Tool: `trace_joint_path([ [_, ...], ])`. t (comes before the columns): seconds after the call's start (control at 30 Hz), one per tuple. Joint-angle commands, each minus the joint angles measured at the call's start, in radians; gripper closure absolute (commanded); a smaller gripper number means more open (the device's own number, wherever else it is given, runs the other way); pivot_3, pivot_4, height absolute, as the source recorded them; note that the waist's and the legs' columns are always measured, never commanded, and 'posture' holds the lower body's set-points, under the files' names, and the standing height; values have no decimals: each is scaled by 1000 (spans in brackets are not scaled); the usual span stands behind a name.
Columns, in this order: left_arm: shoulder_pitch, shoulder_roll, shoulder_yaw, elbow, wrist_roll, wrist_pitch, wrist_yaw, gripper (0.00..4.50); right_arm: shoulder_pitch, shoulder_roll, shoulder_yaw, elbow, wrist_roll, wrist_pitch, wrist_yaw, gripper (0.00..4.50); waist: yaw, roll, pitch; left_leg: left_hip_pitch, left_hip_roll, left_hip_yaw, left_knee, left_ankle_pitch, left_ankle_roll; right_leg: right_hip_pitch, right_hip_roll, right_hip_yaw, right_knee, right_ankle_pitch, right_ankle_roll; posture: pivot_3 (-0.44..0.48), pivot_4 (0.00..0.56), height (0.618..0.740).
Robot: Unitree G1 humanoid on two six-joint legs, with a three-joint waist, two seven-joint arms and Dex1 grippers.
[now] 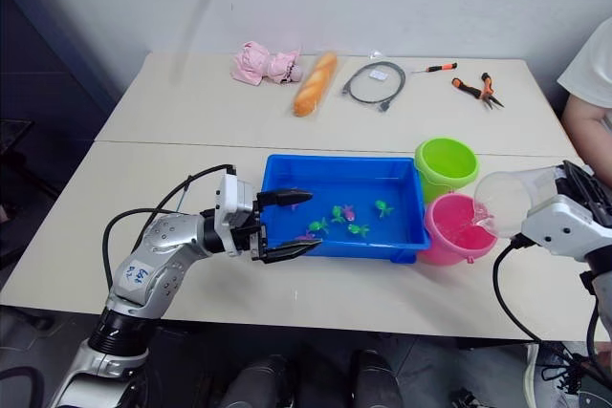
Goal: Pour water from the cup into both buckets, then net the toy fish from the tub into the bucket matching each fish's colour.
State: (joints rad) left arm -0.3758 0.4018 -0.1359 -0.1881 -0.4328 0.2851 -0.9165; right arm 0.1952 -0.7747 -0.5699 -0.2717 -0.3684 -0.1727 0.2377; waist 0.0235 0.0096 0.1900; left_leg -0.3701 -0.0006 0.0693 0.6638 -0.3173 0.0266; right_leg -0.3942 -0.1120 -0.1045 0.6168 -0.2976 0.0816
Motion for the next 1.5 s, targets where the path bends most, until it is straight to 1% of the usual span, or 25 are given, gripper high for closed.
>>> trace_joint_path([
  [0.03,7,-4,8,-35,1,-17,10,0,-28,29,-48,-15,84,54,8,4417,0,0,0,0,0,0,0,0,0,0,0,0,0,0,0,0,150,740],
  [0.2,17,1,26,-44,-1,-20,25,0,-78,130,-78,-35,254,218,20,4417,0,0,0,0,0,-1,0,0,0,0,0,-1,0,0,0,0,150,740],
  [0.23,18,2,32,-46,-3,-20,31,0,-97,149,-87,-38,312,257,32,4417,0,0,0,0,0,-1,0,0,0,0,0,0,0,0,0,0,150,740],
  [0.3,13,1,59,-48,-17,-11,51,0,-154,182,-108,-62,460,434,59,4417,-3,0,0,0,0,-1,0,0,0,0,0,-1,0,0,0,0,150,740],
  [0.37,4,-3,83,-46,-30,-1,71,0,-208,181,-121,-79,516,569,49,4417,-5,0,0,0,0,-1,1,1,1,0,0,0,2,0,0,0,150,740],
  [0.43,-5,-8,100,-44,-41,8,88,0,-259,159,-126,-83,515,679,12,4417,-4,0,0,0,0,-1,1,1,1,0,-1,0,2,0,0,0,150,740],
  [0.5,-21,-22,126,-41,-61,25,118,0,-346,110,-101,-59,501,803,-23,4417,-4,0,0,0,0,-1,1,1,1,0,-1,0,2,0,0,0,150,740],
  [0.6,-35,-47,154,-41,-82,33,155,0,-457,63,-46,2,481,891,-51,4417,-5,0,0,0,-1,0,1,1,2,-1,-2,0,3,0,0,0,150,740],
  [0.73,-40,-48,147,-39,-61,30,166,0,-539,-26,96,138,378,806,-64,4417,-3,0,0,-1,-1,-1,0,1,2,-1,-2,-1,2,0,0,0,150,740],
  [0.87,-34,-45,138,-53,-47,27,177,0,-616,-70,210,246,301,714,-75,4417,-2,0,0,-2,-2,0,1,2,3,-1,-2,-1,3,0,0,0,150,740],
  [1.0,-19,-43,132,-73,-41,29,187,0,-660,-78,271,313,265,650,-79,4417,-1,0,0,-2,-2,0,1,2,3,-1,-2,-1,2,0,1,0,150,740],
  [1.2,37,-31,111,-127,-38,60,199,0,-711,-100,401,394,152,530,-82,4417,-5,0,0,-2,-2,0,1,2,2,-1,-2,-1,1,1,1,0,150,740],
  [1.37,37,-36,102,-138,-24,61,217,0,-730,-109,438,462,107,450,-92,4417,-5,0,0,-2,-2,0,1,3,1,-1,-2,-1,1,1,1,0,150,740],
  [1.5,37,-40,98,-140,-21,58,233,0,-744,-139,505,503,5,346,-136,4417,-4,0,0,-2,-2,0,1,3,1,-1,-2,-1,0,1,1,0,150,740],
])
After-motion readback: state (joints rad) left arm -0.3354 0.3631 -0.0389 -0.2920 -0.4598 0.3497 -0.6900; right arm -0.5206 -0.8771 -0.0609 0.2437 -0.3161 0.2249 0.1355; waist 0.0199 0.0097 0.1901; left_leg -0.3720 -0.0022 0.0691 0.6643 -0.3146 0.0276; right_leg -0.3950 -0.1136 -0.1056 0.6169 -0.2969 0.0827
